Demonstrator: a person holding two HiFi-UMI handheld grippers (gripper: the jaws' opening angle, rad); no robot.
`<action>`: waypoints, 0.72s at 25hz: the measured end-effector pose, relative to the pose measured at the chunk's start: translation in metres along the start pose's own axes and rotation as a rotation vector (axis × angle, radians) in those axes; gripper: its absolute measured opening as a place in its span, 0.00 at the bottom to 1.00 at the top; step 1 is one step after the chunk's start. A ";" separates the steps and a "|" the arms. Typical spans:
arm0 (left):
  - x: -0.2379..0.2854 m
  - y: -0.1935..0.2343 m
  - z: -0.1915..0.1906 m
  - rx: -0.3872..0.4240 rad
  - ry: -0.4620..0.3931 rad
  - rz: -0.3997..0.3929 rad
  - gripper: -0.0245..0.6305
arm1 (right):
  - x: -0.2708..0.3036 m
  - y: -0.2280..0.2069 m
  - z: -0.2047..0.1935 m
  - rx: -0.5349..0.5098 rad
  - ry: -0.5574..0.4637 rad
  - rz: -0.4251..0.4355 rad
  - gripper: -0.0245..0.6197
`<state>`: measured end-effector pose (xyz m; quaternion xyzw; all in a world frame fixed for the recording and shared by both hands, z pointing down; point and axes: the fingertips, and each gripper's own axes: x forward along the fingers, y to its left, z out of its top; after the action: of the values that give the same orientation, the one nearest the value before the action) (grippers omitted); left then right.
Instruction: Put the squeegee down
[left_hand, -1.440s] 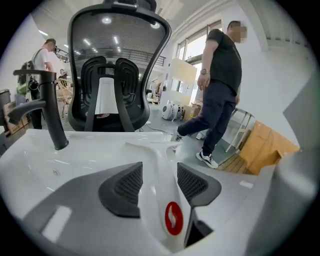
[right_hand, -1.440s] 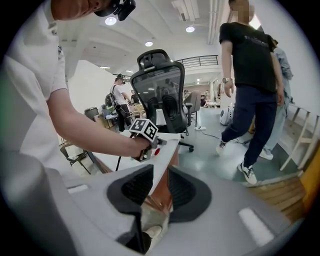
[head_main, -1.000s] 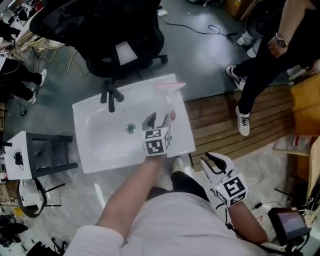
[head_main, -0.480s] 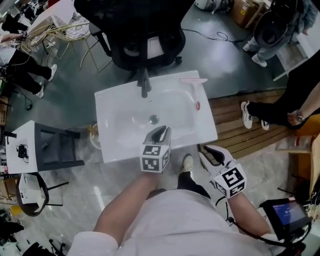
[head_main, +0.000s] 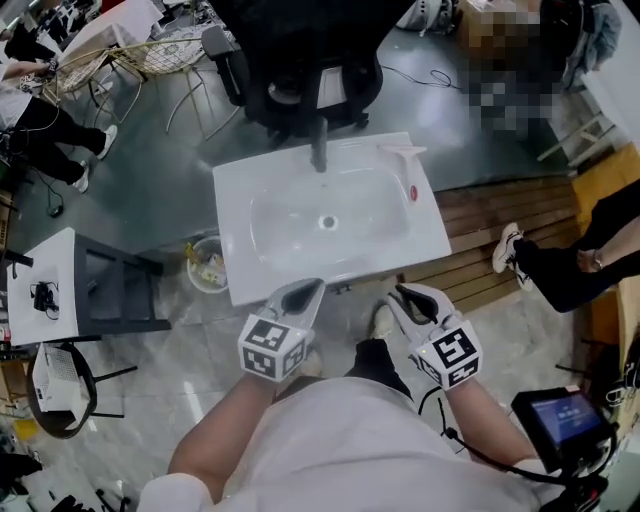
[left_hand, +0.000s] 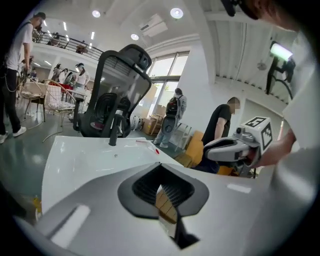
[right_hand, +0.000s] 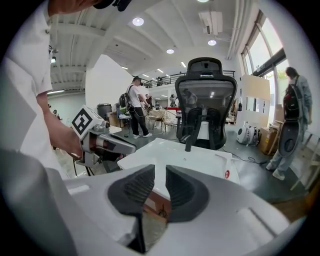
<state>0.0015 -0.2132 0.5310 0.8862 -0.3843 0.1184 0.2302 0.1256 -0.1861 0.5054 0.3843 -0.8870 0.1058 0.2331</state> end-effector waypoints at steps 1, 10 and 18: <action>-0.015 -0.003 0.000 0.014 -0.012 -0.020 0.05 | -0.001 0.008 0.001 -0.003 -0.003 -0.004 0.15; -0.112 -0.025 -0.018 0.024 -0.013 -0.095 0.05 | -0.011 0.061 0.001 -0.029 -0.016 -0.032 0.12; -0.132 -0.028 -0.013 0.057 -0.055 -0.064 0.05 | -0.008 0.091 0.014 -0.074 -0.053 -0.023 0.11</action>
<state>-0.0682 -0.1072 0.4823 0.9072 -0.3583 0.0974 0.1978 0.0593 -0.1236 0.4883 0.3883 -0.8917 0.0601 0.2246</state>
